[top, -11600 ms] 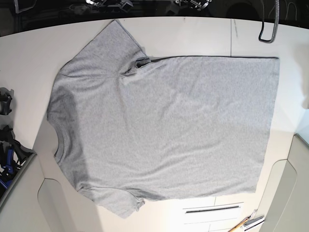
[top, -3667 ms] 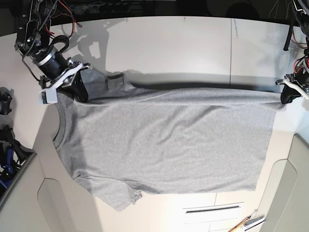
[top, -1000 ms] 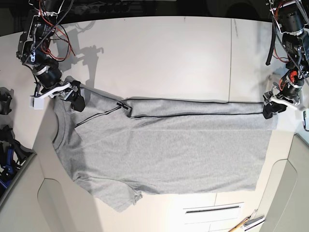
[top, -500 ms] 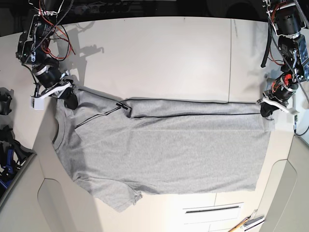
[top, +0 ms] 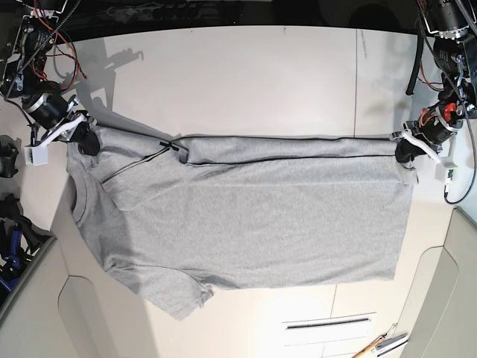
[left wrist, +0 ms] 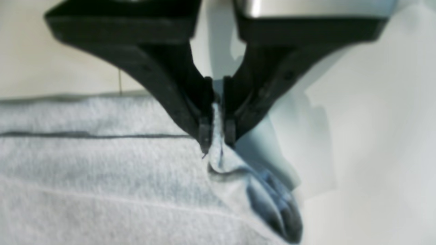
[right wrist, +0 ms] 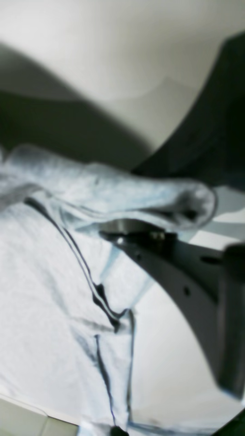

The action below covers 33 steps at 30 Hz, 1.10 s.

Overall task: Fold the T-shirt properly
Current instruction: 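Lift the gripped edge and fold it over the shirt body, then release the edge and move both grippers to the opposite shirt edge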

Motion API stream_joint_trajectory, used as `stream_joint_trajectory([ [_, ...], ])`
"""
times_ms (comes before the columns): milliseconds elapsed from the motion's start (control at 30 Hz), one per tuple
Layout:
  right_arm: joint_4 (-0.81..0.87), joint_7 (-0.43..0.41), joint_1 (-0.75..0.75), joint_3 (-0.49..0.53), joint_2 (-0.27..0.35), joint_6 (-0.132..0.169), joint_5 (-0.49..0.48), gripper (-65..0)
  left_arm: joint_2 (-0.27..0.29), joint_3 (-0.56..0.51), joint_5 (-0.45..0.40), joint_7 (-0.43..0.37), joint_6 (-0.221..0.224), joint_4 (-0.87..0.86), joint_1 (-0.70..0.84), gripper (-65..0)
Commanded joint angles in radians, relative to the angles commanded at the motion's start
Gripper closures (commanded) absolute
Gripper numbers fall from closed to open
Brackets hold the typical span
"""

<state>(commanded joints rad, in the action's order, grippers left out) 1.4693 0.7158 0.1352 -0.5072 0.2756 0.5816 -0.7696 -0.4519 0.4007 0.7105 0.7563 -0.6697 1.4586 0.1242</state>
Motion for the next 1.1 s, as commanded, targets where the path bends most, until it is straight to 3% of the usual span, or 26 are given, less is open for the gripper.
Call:
stream_joint_trajectory([
  [267,0.045,0.042,0.144,-0.059,0.013,0.01,-0.106,0.0,0.006,0.036,0.041,0.012,0.0,0.154,0.197,0.0],
  [567,0.191,0.045,0.304,-0.076,0.013,0.01,-0.106,0.0,0.006,0.053,0.056,0.014,0.0,0.278,0.379,0.0],
  [1100,0.195,0.048,0.409,-0.117,0.029,0.01,-0.106,0.0,0.008,0.069,0.056,0.034,0.0,0.407,0.55,0.0],
])
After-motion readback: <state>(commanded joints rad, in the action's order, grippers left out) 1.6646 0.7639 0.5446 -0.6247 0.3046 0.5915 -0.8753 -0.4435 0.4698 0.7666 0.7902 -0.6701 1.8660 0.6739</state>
